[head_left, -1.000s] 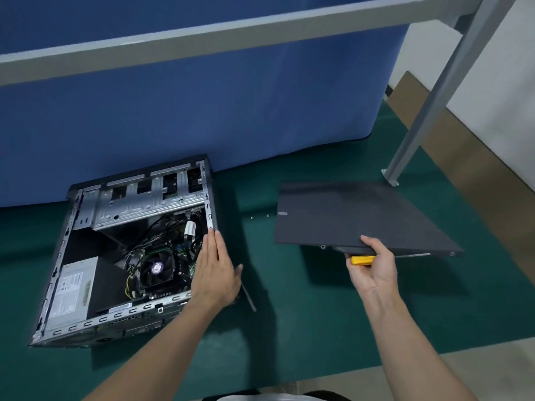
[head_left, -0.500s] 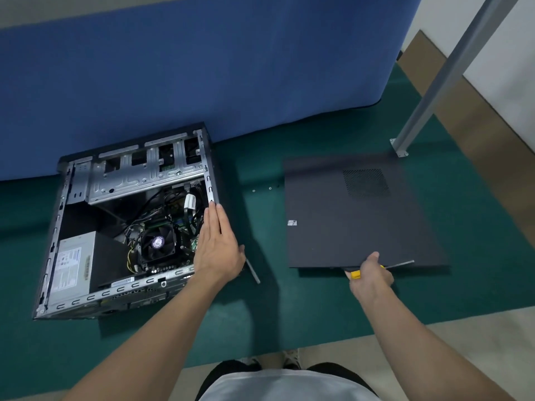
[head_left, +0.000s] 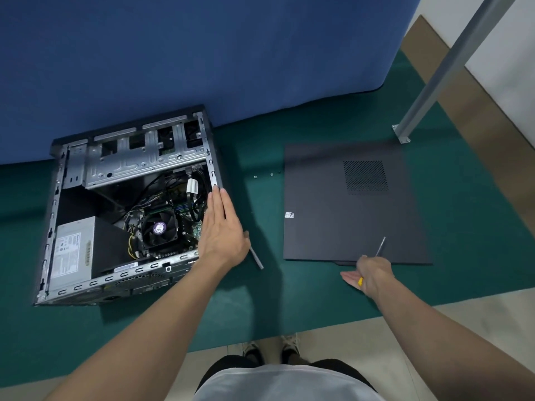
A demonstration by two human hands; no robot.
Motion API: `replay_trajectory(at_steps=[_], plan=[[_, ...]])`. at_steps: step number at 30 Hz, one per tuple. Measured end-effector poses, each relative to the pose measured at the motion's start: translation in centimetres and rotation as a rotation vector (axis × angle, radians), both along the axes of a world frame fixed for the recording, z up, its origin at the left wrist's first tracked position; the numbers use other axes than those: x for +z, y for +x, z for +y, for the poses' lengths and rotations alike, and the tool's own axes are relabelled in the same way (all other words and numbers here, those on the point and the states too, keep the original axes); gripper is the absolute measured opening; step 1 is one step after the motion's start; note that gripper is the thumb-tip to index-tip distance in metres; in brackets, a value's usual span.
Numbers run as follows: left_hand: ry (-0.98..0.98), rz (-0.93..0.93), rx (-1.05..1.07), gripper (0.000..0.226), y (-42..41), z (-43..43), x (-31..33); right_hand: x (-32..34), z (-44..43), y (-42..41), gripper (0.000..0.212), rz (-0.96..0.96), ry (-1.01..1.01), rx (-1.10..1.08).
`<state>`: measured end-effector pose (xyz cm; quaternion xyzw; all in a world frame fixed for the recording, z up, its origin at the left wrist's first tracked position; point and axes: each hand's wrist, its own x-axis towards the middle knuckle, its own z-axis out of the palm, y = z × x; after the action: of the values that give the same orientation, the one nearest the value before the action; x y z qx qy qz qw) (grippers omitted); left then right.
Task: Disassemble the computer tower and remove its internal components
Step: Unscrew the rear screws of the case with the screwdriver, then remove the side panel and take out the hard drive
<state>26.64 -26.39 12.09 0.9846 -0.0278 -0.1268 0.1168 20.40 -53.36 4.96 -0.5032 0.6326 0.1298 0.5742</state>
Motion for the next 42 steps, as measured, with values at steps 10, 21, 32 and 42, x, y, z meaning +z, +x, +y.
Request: replay_trajectory(at_steps=[10,21,32,42], plan=[[-0.113,-0.015,-0.12,0.068,-1.4,3.2,0.2,5.9,9.0,1.8,0.032,-0.343,-0.2,0.805],[-0.027,0.014,-0.138,0.094,0.0,11.3,1.1,14.8,16.9,9.1,0.016,-0.681,-0.534,1.071],[0.019,0.052,-0.167,0.077,8.5,16.6,1.8,16.6,20.6,17.3,0.012,-0.713,-0.719,1.018],[0.11,0.137,-0.122,0.06,11.8,14.2,1.1,15.9,20.3,23.6,0.007,-0.714,-0.891,1.367]])
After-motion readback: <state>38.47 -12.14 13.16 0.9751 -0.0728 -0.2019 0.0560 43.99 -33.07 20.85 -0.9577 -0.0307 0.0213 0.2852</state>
